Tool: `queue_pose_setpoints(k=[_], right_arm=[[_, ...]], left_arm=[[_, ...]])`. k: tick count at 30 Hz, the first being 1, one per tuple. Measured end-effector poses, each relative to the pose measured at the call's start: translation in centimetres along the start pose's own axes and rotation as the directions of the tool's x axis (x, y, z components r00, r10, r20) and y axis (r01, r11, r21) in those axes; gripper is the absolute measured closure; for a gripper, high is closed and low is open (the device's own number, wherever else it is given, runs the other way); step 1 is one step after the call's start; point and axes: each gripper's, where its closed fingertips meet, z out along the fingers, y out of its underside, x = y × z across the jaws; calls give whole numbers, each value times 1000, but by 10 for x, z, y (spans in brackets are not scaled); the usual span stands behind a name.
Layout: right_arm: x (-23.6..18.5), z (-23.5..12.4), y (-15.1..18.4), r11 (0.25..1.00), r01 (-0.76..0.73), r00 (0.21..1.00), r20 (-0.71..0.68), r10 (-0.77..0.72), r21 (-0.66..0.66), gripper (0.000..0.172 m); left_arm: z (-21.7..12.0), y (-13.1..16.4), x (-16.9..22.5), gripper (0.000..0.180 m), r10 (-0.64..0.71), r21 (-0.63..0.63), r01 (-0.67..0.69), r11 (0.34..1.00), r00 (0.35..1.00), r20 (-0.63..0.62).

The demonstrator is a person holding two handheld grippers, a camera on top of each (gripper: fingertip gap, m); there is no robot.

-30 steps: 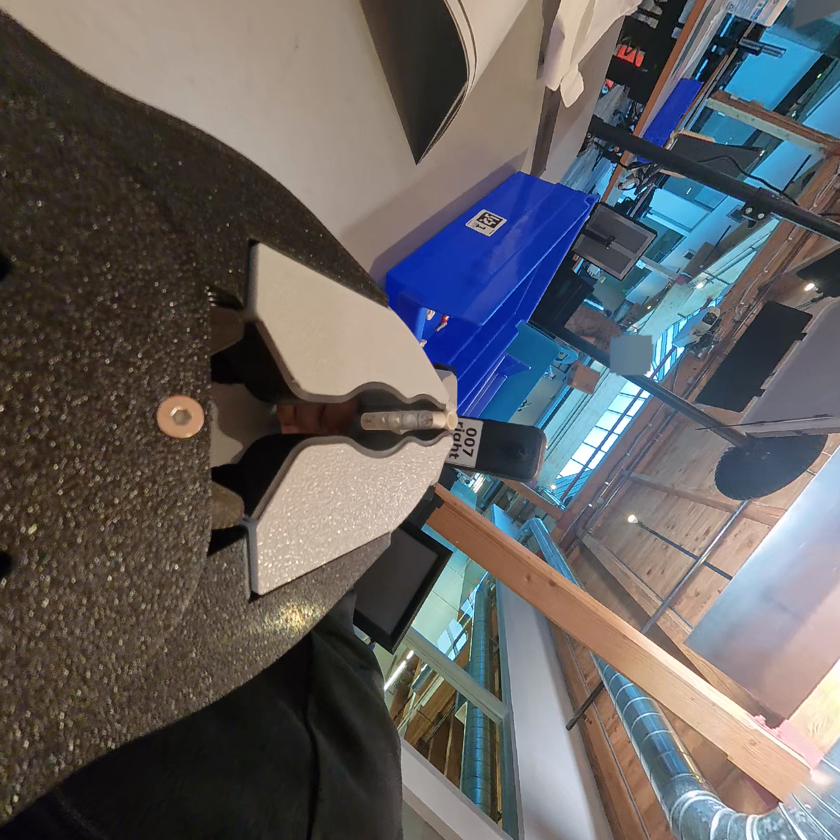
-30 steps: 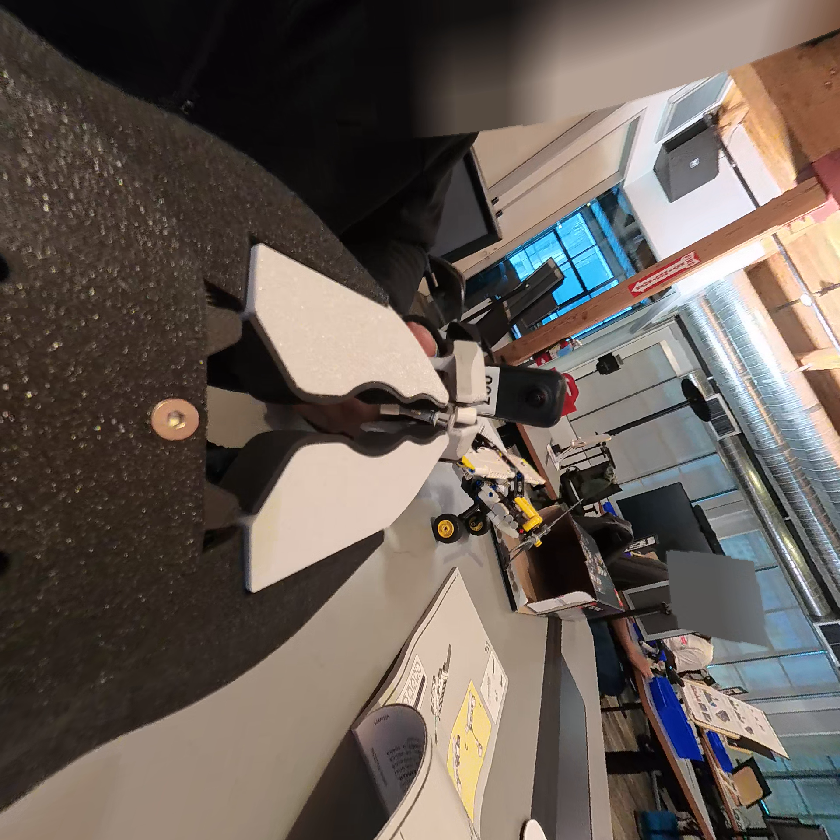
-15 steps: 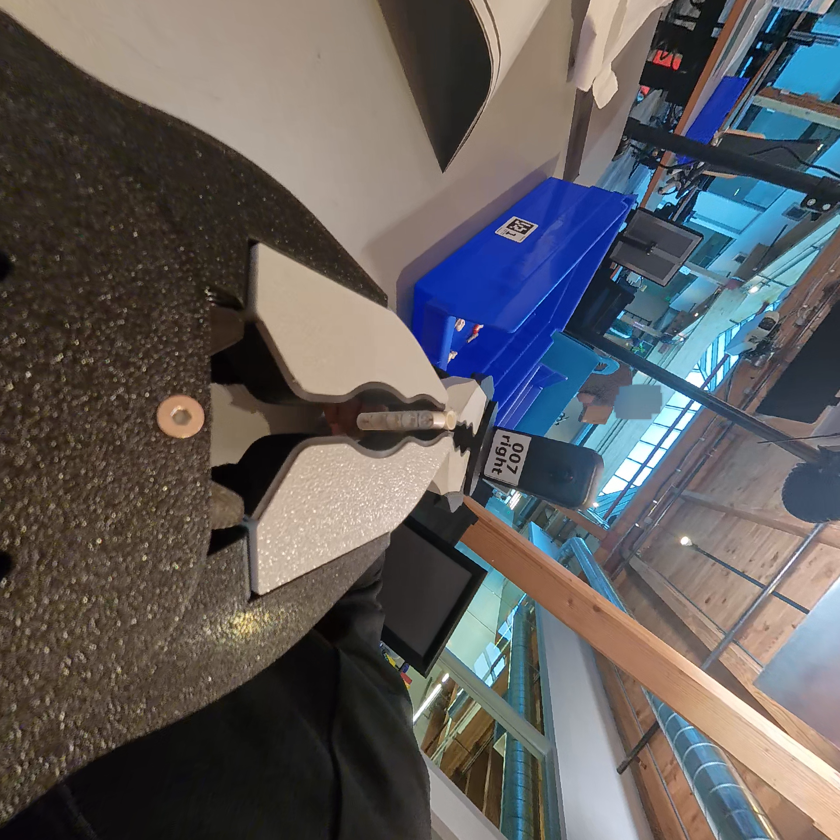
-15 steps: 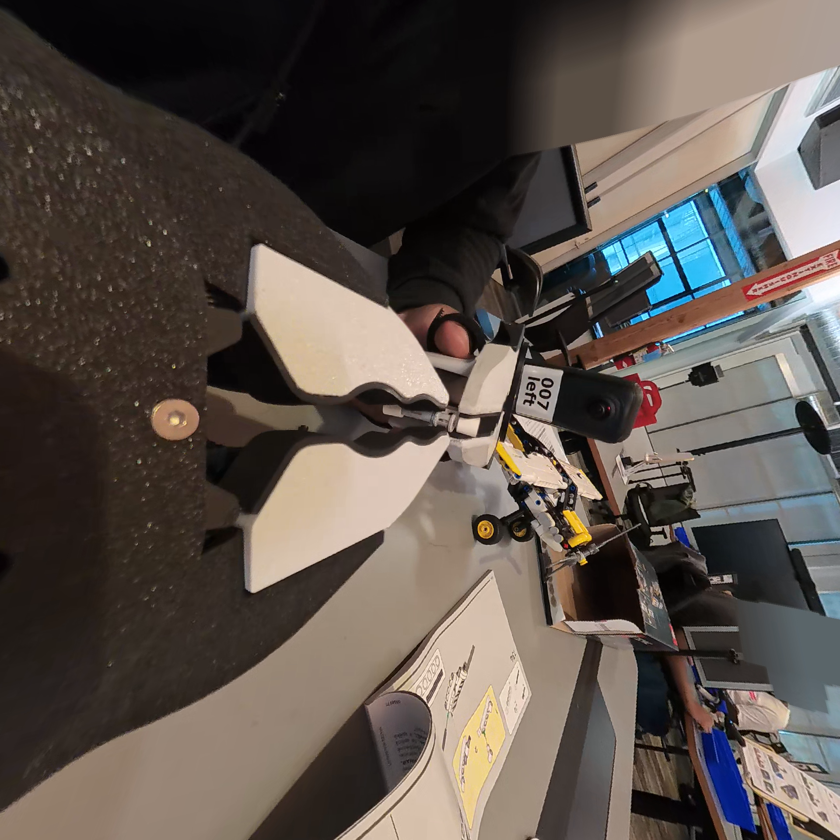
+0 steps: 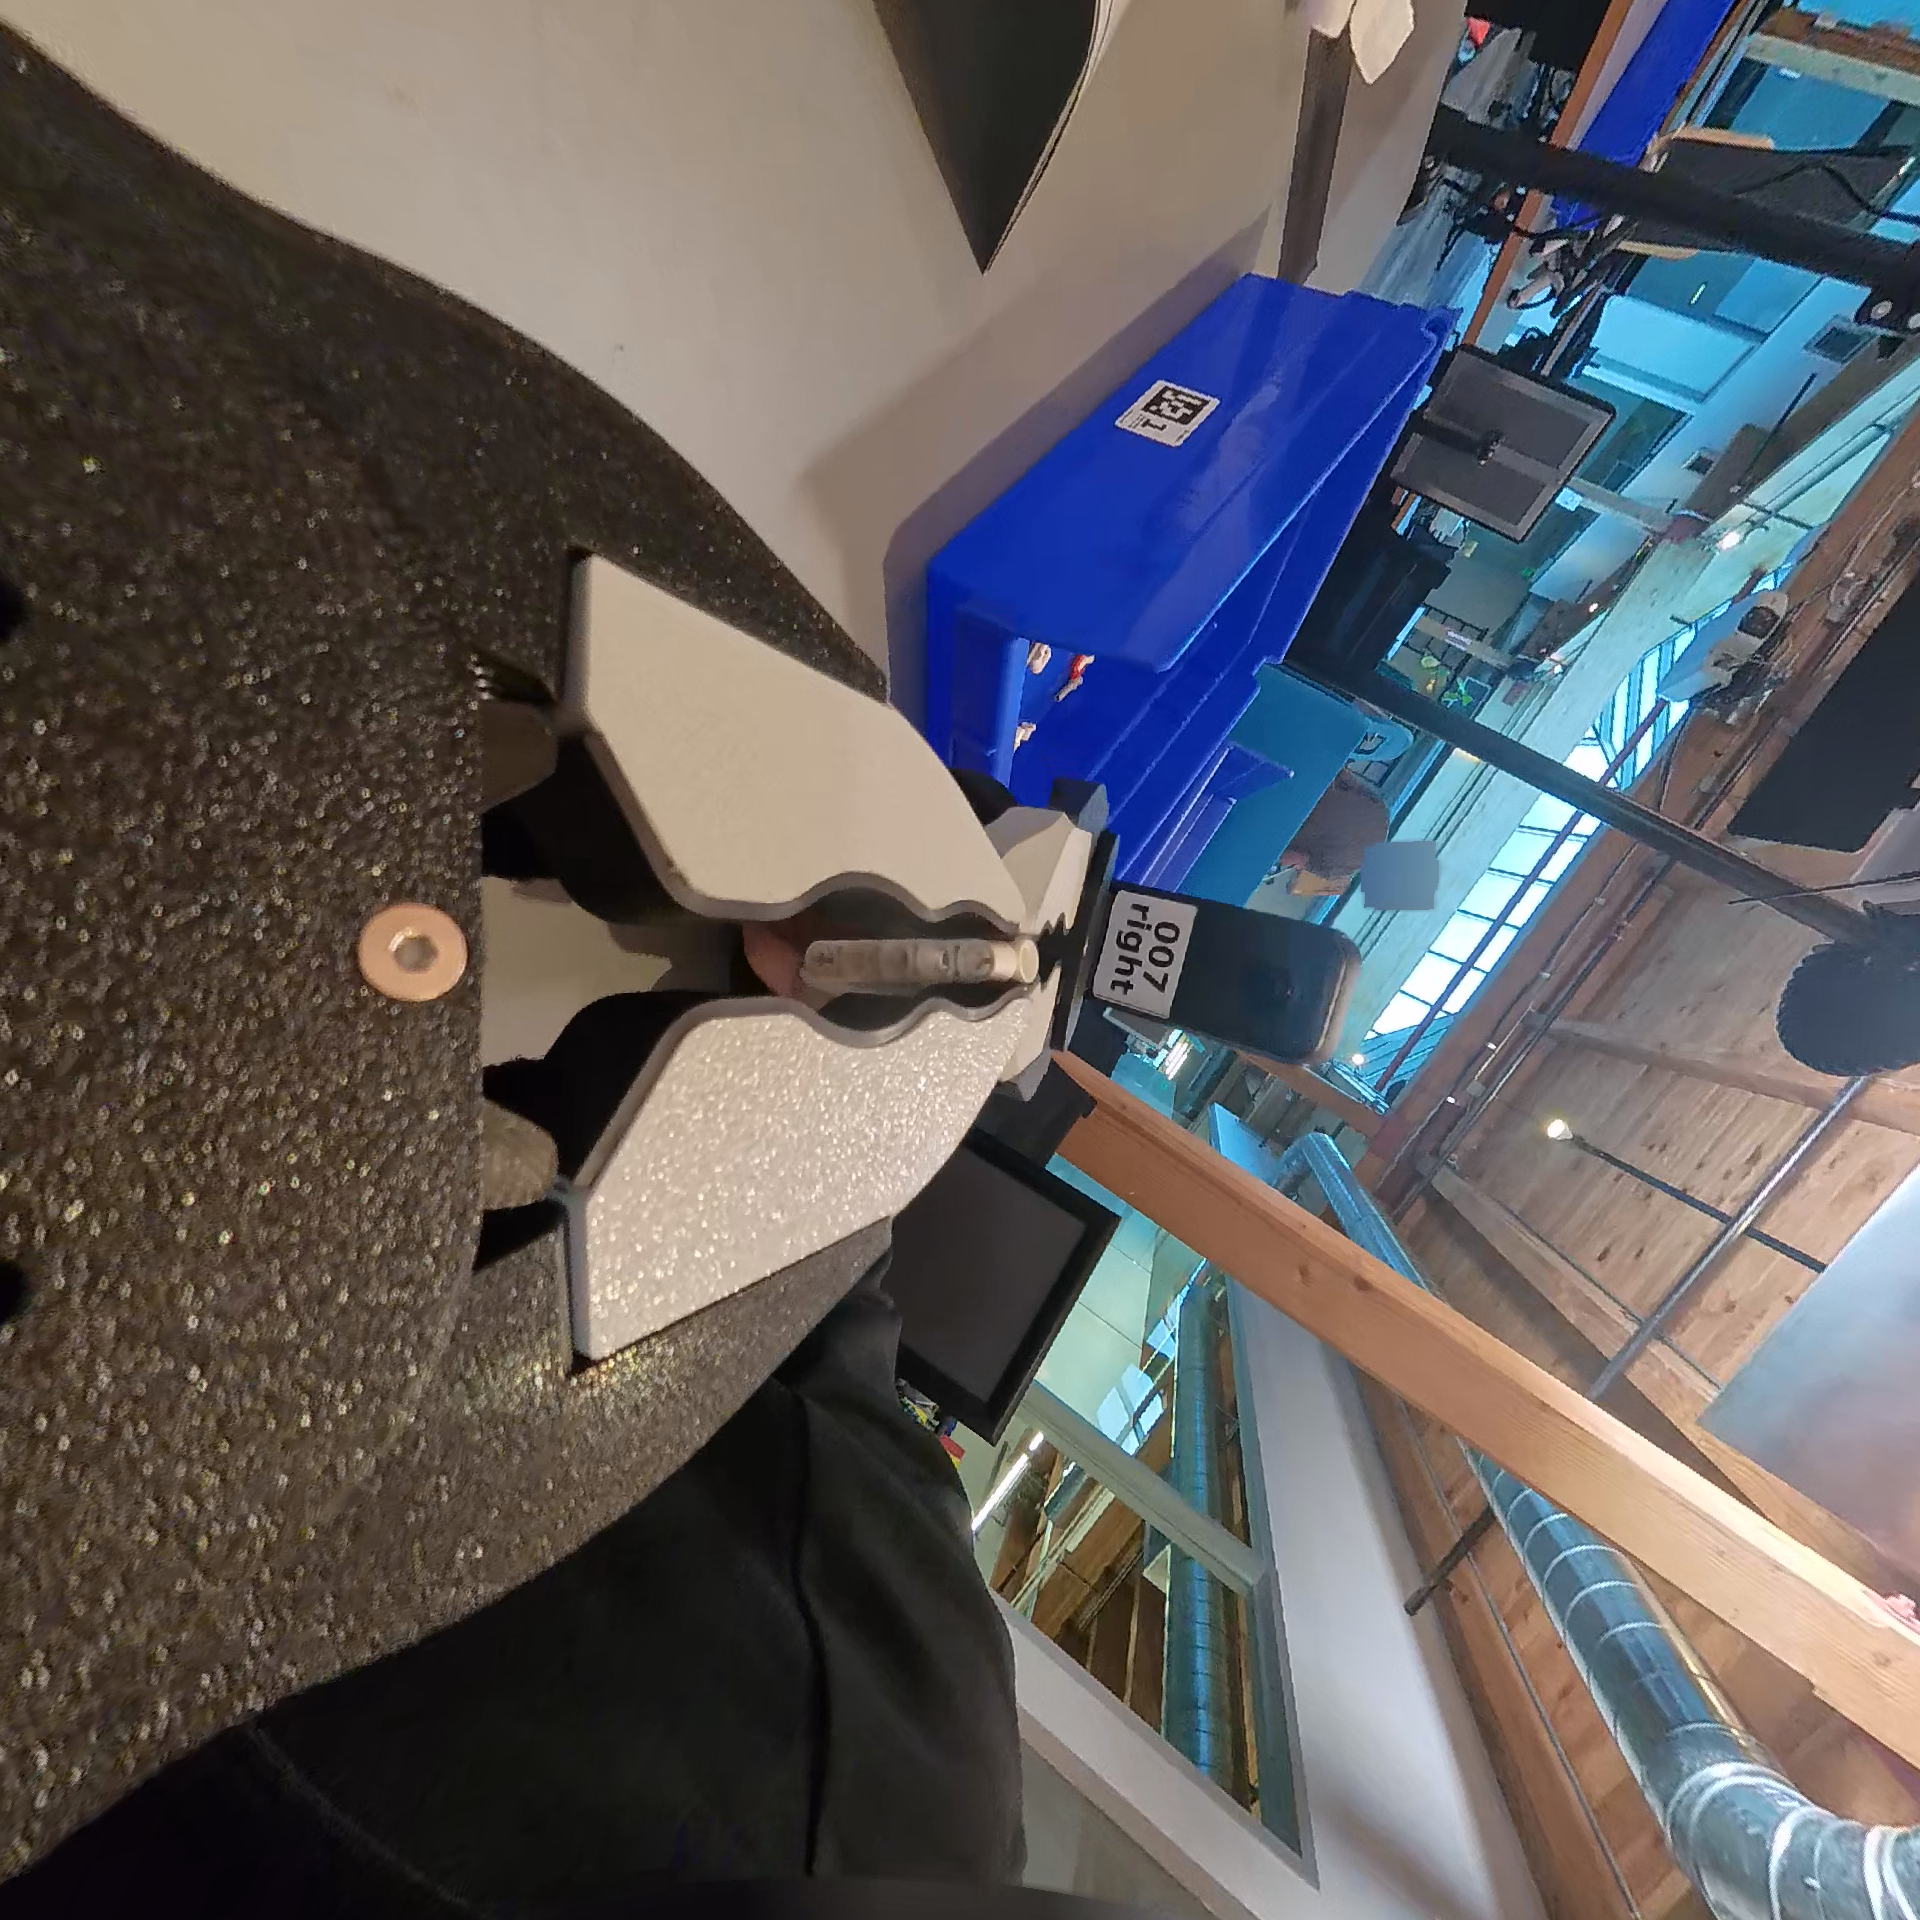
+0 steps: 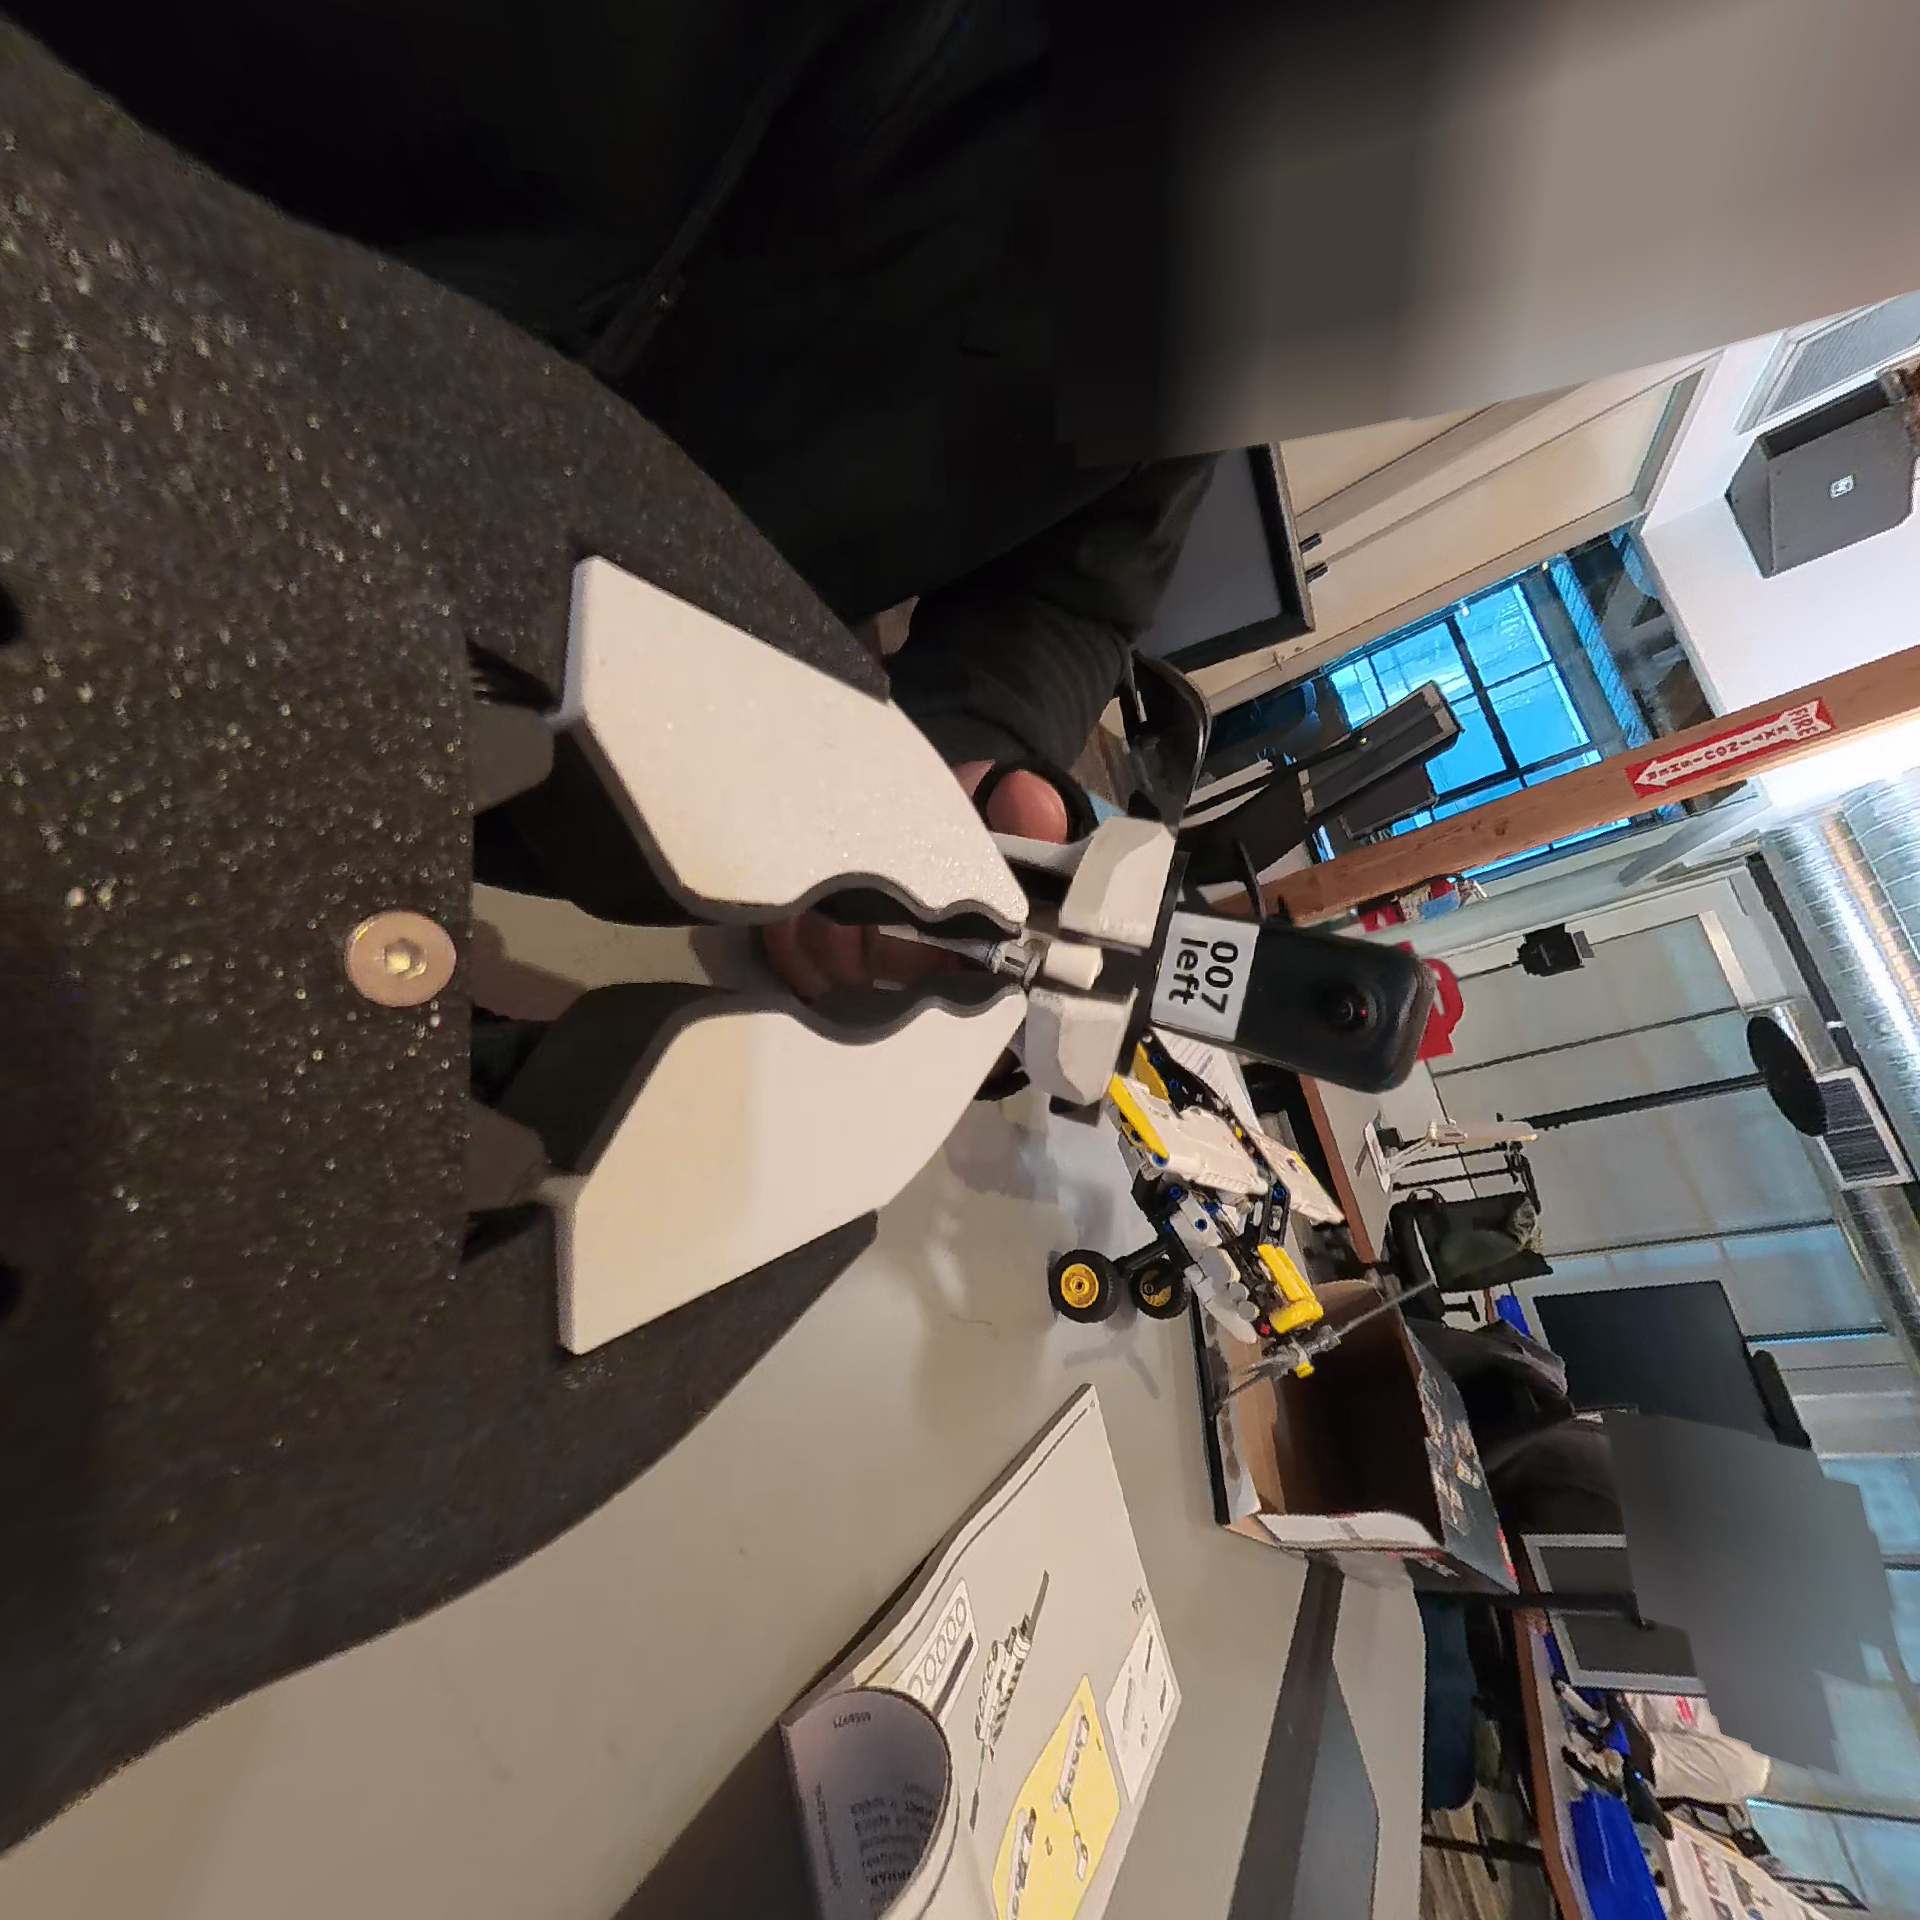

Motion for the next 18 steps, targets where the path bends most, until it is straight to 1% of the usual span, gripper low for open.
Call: queue_pose_setpoints(k=[5, 8, 13, 18], right_arm=[[-2, 0, -1, 996, 84, 996, -21, -84, 3, 165], [-6, -1, -3, 993, 115, 993, -10, -114, 32, 165], [-14, -1, -6, 987, 135, 990, 22, -138, 89, 166], [-16, 1, -3, 991, 115, 992, 47, -118, 64, 166]], left_arm=[[0, 0, 3, 173, -24, 0, 24, 1000, 999, -32], [0, -1, 5, 173, -55, 18, 56, 998, 997, -62], [0, -3, 12, 173, -69, 35, 73, 997, 992, -110], [0, -1, 14, 173, -39, 23, 42, 999, 993, -112]])
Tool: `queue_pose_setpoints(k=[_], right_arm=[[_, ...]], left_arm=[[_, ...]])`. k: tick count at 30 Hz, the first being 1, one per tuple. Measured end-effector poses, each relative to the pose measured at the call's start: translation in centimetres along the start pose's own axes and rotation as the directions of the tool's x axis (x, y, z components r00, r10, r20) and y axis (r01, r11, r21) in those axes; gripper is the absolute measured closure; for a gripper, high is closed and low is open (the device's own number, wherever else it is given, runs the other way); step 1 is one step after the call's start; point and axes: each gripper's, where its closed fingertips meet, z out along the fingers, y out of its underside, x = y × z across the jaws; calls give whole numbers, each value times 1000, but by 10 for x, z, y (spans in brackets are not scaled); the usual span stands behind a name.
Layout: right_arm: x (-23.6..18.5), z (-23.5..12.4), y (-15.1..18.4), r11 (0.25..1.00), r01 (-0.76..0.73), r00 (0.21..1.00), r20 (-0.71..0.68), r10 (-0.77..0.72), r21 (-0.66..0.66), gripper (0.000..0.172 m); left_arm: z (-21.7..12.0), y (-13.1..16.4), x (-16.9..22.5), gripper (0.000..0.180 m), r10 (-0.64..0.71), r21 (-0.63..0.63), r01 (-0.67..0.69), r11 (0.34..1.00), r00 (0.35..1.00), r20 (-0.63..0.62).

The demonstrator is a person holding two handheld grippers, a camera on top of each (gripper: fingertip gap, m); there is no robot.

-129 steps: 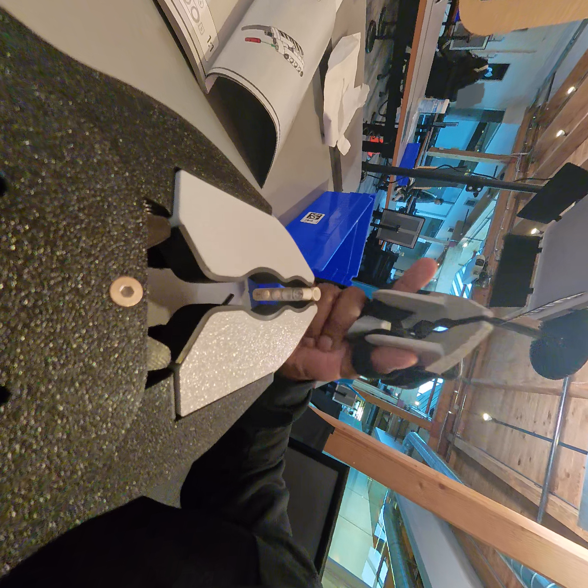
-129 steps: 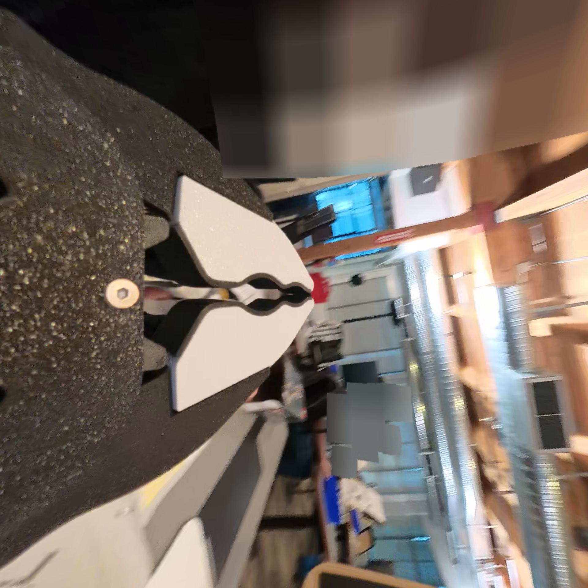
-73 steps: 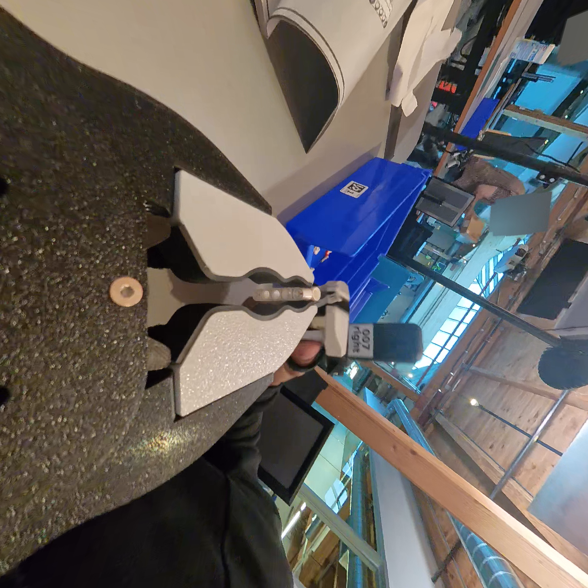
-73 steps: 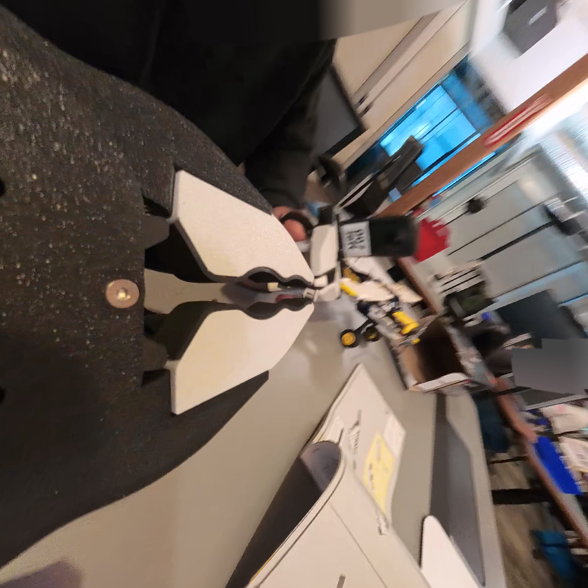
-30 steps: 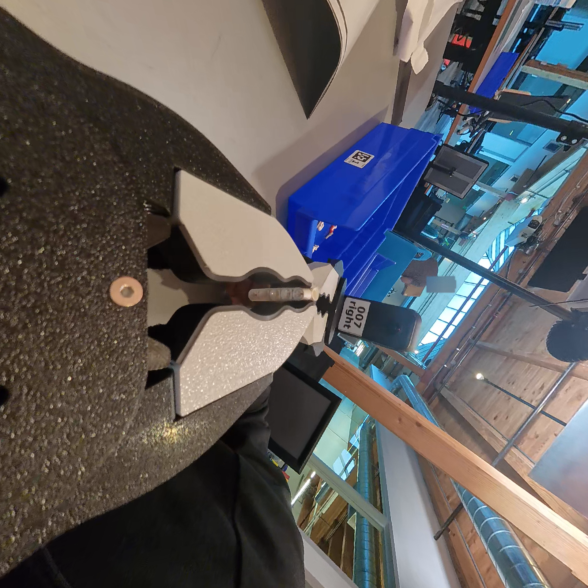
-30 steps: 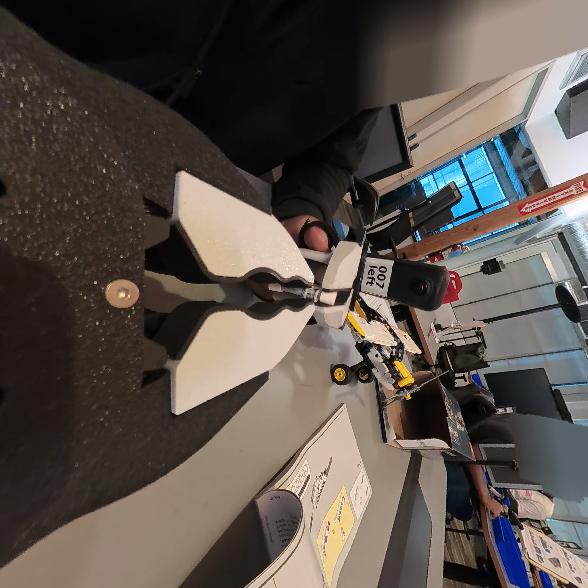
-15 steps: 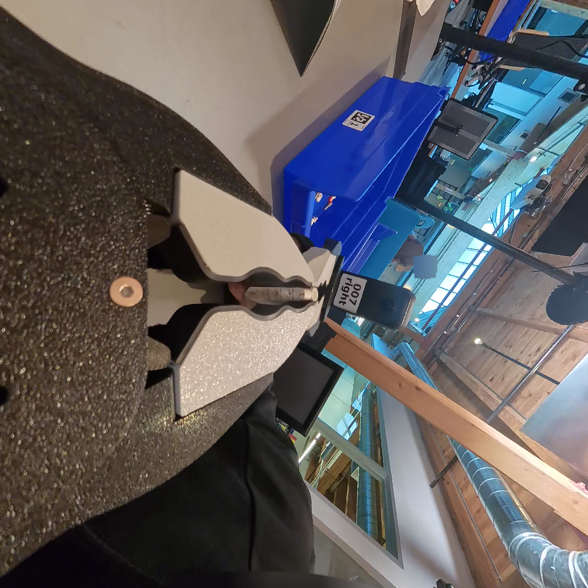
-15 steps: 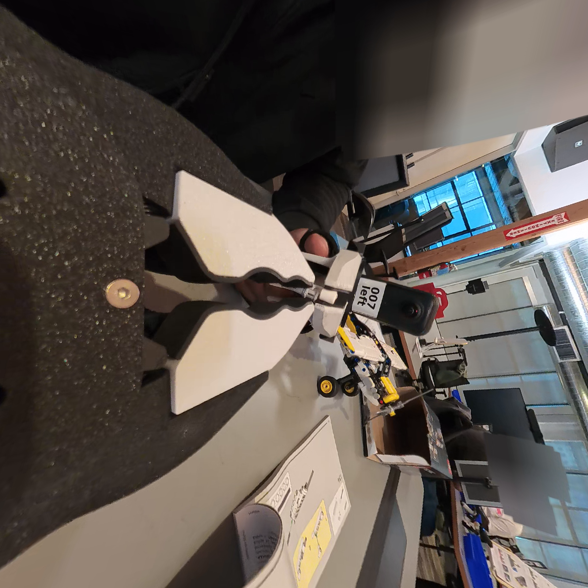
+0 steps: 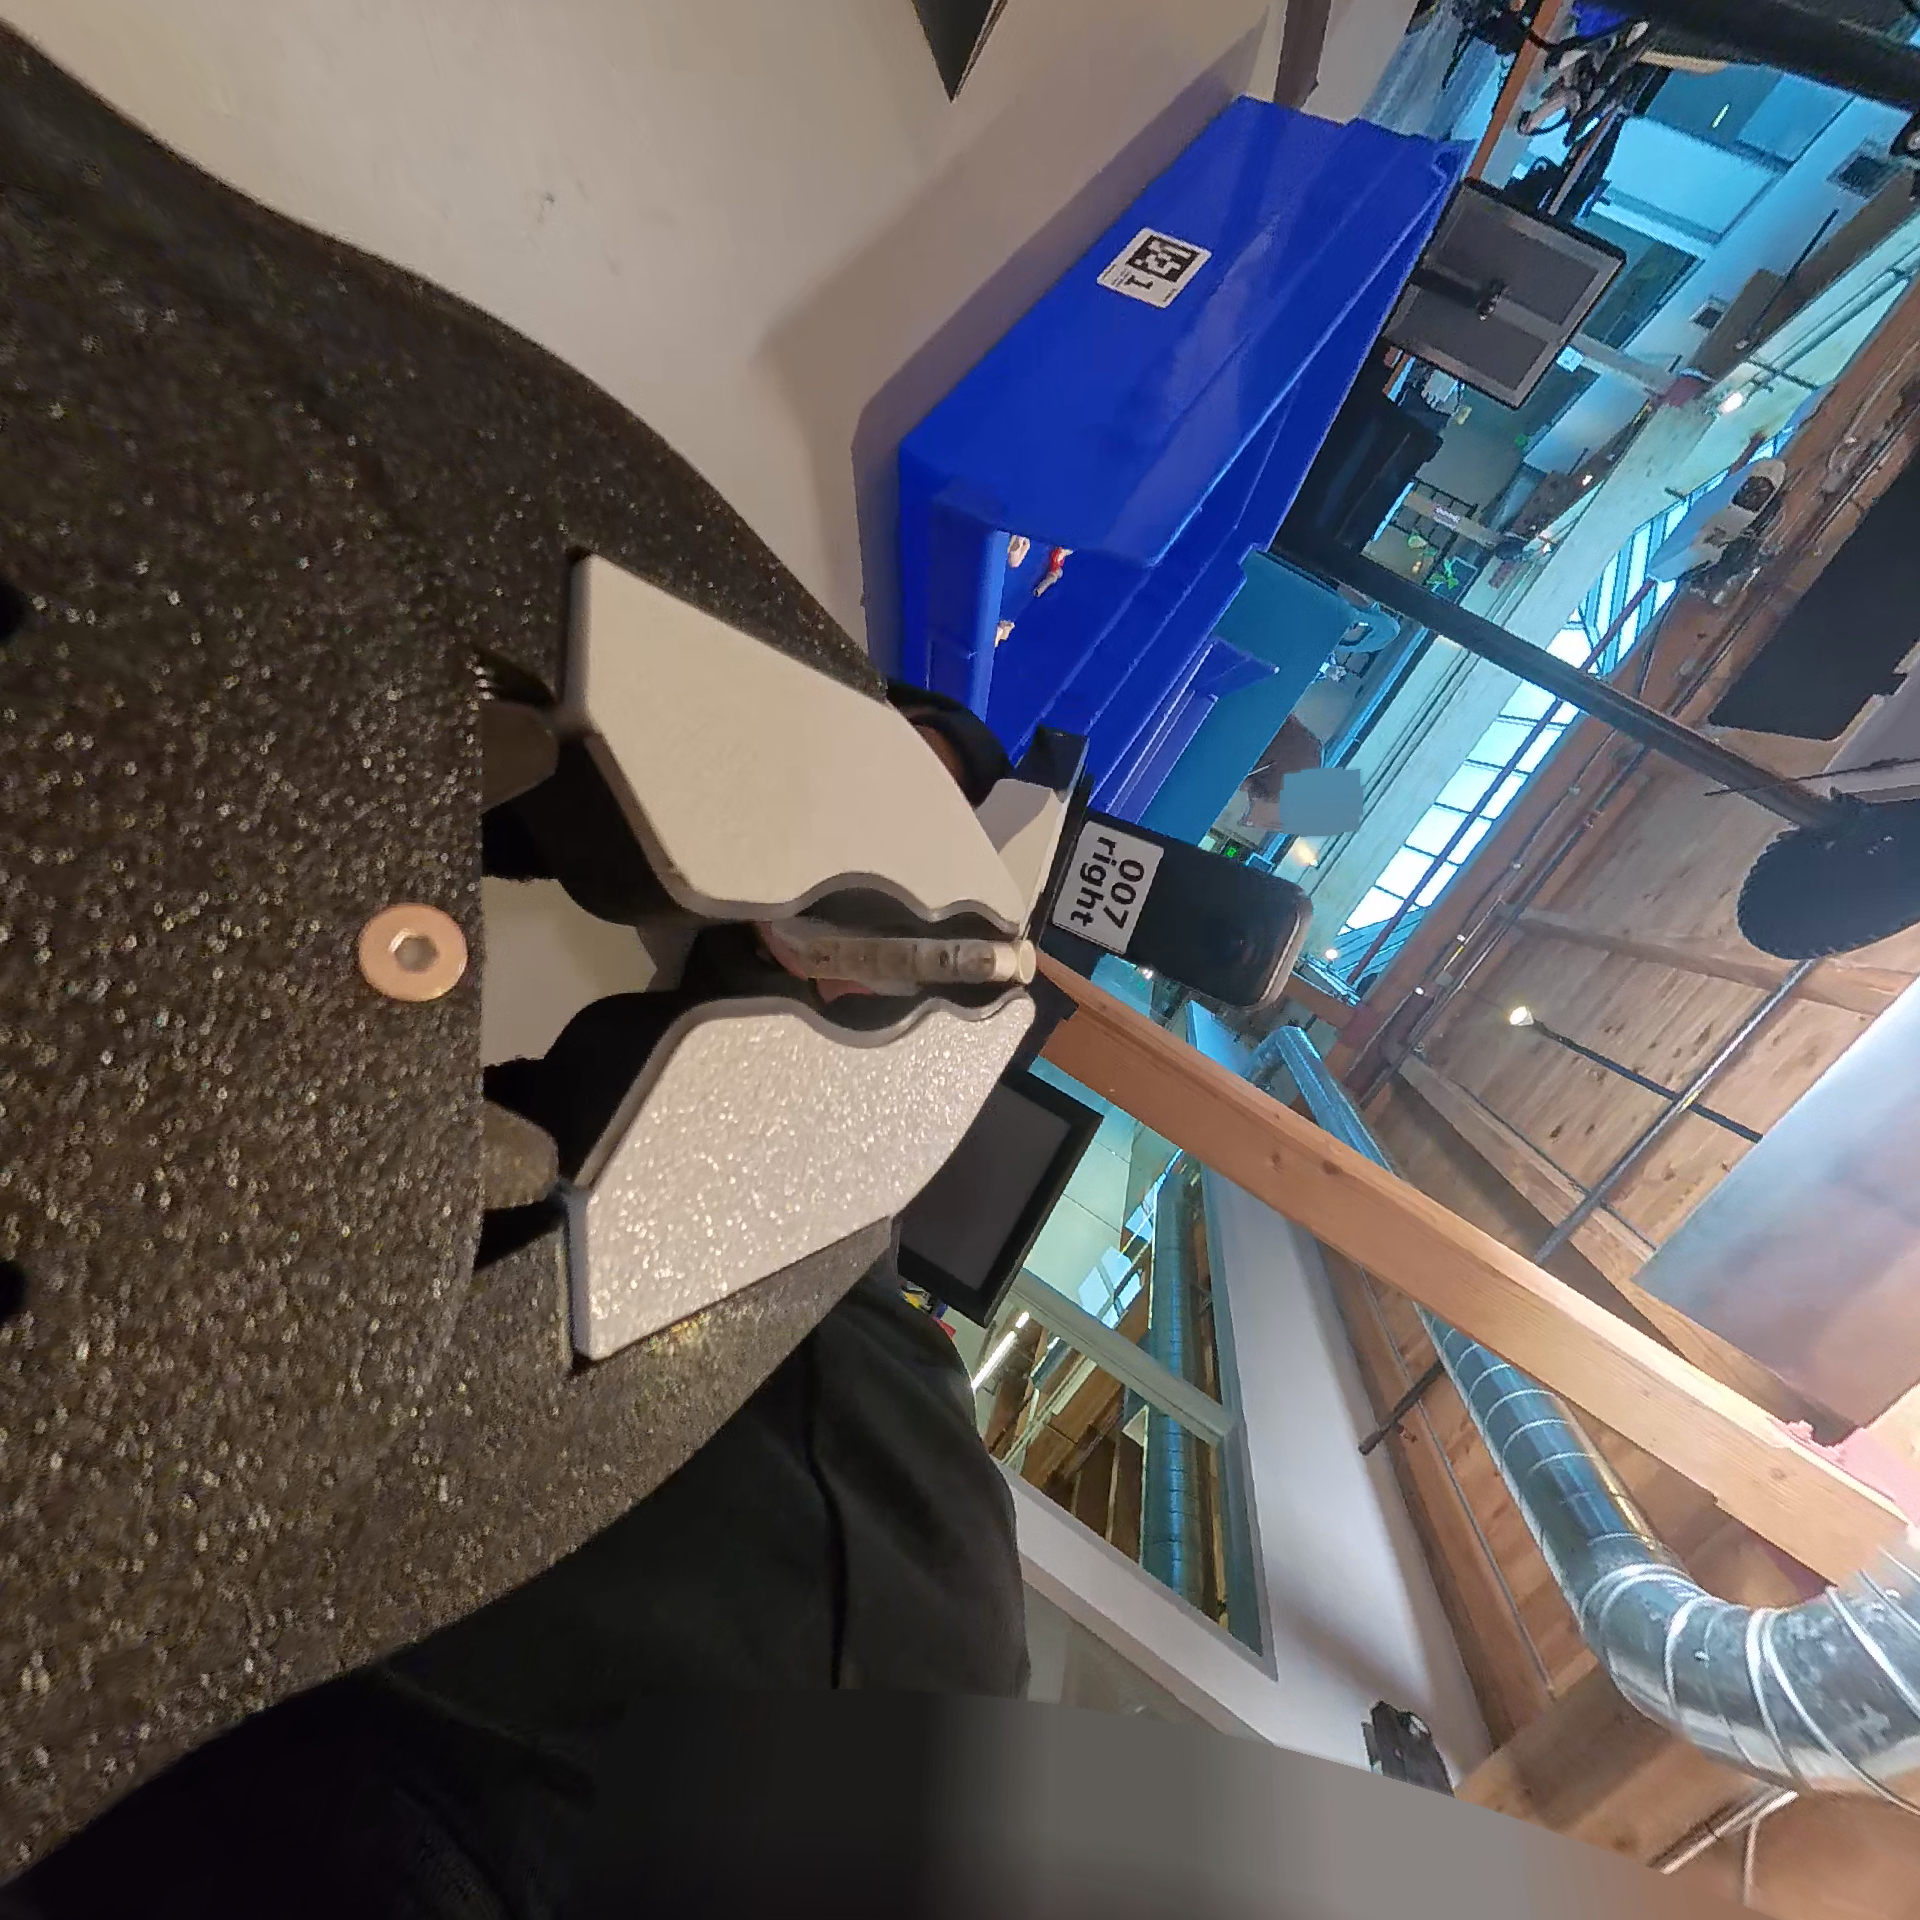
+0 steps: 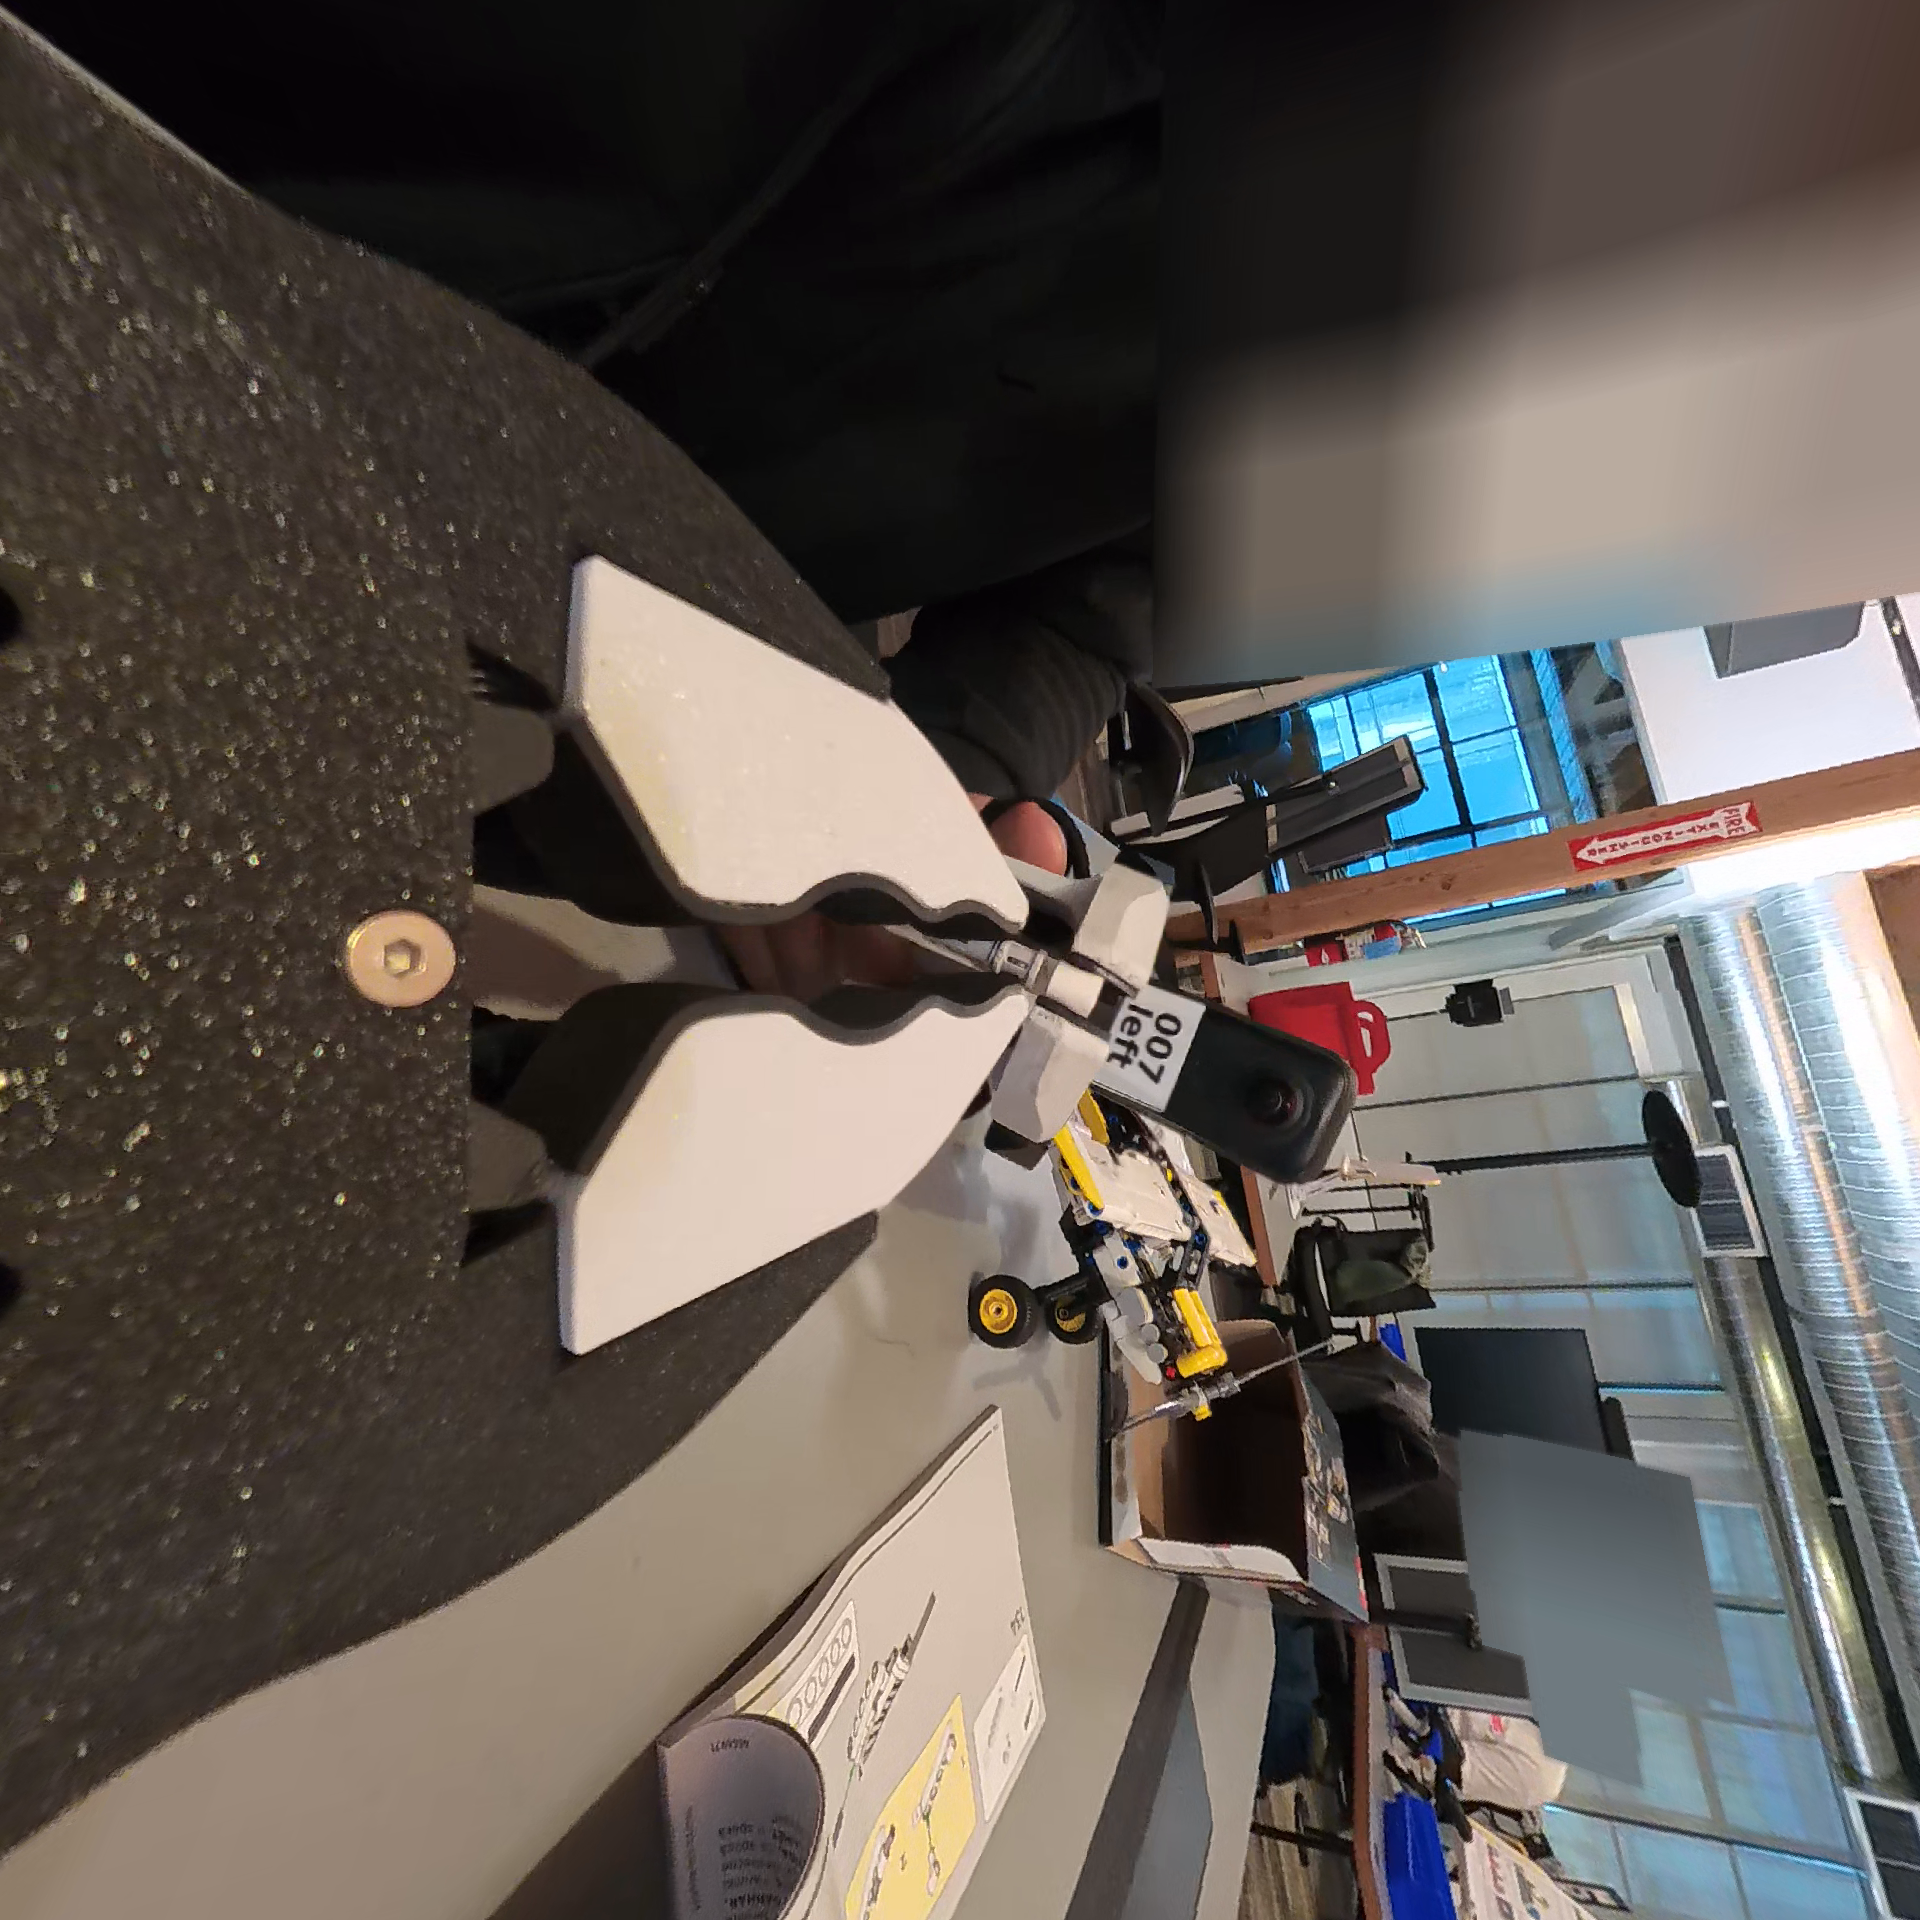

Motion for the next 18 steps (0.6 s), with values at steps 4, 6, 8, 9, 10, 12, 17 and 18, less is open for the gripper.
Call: queue_pose_setpoints(k=[4, 6, 8, 9, 10, 12, 17, 18], right_arm=[[-4, 0, -2, 1000, 17, 1000, 15, -17, 8, 166], [-4, 0, -2, 1000, 21, 1000, 15, -21, 15, 166], [-4, 0, -2, 1000, 14, 1000, 19, -14, 20, 166], [-5, 0, -1, 1000, 10, 1000, 21, -10, 20, 165], [-5, 0, -1, 1000, 8, 1000, 22, -9, 18, 166], [-5, 1, -1, 1000, 0, 1000, 24, 0, 13, 166], [-4, 1, 0, 1000, -6, 1000, 20, 6, 11, 166], [-3, 0, 0, 1000, 0, 1000, 15, 0, 13, 165]], left_arm=[[1, -1, 3, 173, 2, 8, -2, 1000, 1000, -12], [0, -2, 3, 173, -6, 12, 6, 1000, 1000, -17], [0, -2, 4, 173, -1, 14, 1, 1000, 1000, -20], [0, -2, 4, 173, 4, 14, -3, 1000, 1000, -19], [0, -2, 4, 173, 7, 12, -7, 1000, 1000, -18], [0, -2, 4, 173, 7, 13, -7, 1000, 1000, -16], [0, -2, 3, 173, -1, 15, 1, 1000, 1000, -12], [0, -2, 2, 173, -4, 16, 5, 1000, 1000, -10]])
